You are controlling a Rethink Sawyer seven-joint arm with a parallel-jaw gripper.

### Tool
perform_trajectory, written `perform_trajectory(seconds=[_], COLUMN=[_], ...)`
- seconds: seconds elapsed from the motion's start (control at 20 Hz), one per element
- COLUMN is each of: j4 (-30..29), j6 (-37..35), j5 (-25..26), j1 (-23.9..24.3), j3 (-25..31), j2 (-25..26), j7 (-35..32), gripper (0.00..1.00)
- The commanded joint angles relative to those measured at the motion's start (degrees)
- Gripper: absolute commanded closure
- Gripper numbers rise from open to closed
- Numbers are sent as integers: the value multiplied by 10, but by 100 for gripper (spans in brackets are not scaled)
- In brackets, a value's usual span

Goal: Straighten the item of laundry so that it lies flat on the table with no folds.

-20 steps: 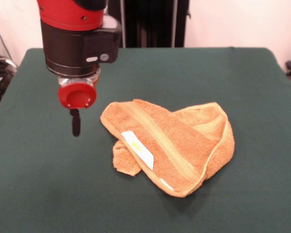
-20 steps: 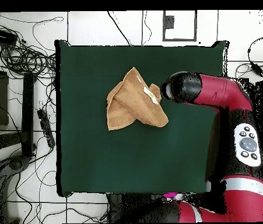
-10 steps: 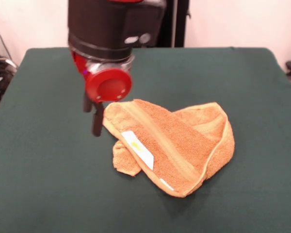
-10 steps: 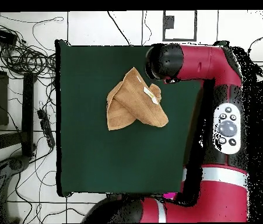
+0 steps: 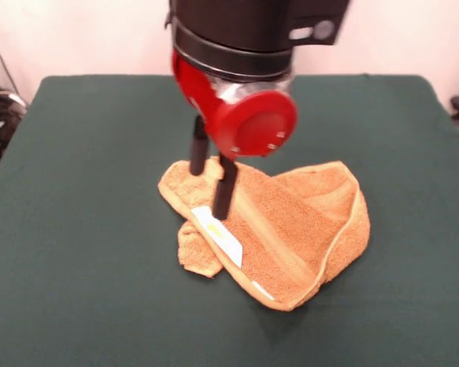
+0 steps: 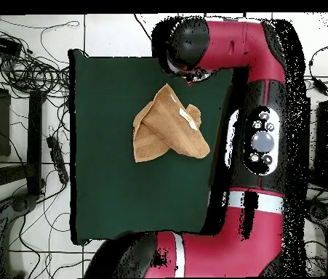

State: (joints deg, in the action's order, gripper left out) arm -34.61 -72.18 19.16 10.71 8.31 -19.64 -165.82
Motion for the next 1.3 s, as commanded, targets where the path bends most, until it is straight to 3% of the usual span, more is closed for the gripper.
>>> perform_trajectory(seconds=[0.05,0.2,0.3,0.6,0.65,1.0,1.3], j4=[117,162,176,184,192,233,242], j6=[-76,-56,-58,-48,-73,-116,-208], j5=[35,53,59,80,85,145,177], j1=[-29,-23,-23,-44,-49,-81,-104], j3=[115,164,184,176,182,153,125], j2=[79,98,106,119,127,170,178], j7=[292,404,440,461,467,387,291], gripper=[0,0,0,0,0,0,0])
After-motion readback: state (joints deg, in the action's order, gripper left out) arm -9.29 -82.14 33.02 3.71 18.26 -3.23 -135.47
